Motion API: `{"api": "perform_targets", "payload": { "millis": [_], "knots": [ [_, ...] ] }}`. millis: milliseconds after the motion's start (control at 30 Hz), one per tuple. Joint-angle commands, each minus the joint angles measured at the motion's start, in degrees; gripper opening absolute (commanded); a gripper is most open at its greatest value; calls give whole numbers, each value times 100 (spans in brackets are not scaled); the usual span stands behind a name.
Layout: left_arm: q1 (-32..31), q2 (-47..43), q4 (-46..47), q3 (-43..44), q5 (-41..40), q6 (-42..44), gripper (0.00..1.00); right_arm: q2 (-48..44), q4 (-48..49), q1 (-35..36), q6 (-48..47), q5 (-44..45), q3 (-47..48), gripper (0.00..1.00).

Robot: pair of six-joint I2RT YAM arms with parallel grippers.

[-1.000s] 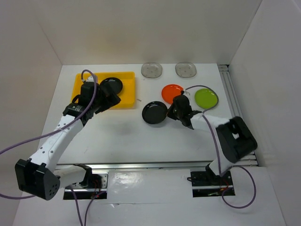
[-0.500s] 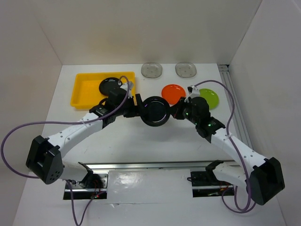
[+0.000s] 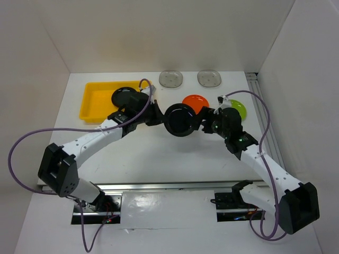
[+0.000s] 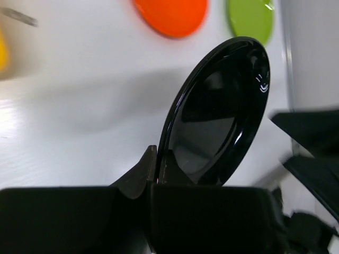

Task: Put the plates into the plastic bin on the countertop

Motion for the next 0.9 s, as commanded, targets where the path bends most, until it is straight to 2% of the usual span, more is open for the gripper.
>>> {"api": "perform_targets", "payload": {
  "millis": [0, 133, 167, 333, 567, 667, 767, 867],
  "knots": [
    [436, 306, -258, 471, -740, -124, 0, -291, -10, -26, -41, 139, -80, 100],
    [1552, 447, -277, 587, -803, -687, 0, -344, -152, -149, 12, 274, -475, 100],
    [2015, 517, -189, 587, -750, -862, 0, -283, -47, -149, 64, 212, -581, 100],
    [3248, 1140, 566, 876, -128, -1162, 0, -282, 287, -149, 118, 10, -1091, 100],
    [3654, 2748, 463, 2422, -108, -364, 0, -299, 288, -36, 13, -43, -1224, 100],
    [3786, 3285, 200, 2941, -108, -363, 0, -361, 235, -35, -49, 71, -1224, 100],
    [3927, 3427, 84, 3004, -108, -476, 3, -467, 182, -35, -49, 229, -1224, 100],
    [4032, 3427, 31, 2767, -170, -530, 2, -467, 243, -35, 12, 344, -1224, 100]
  ]
}}
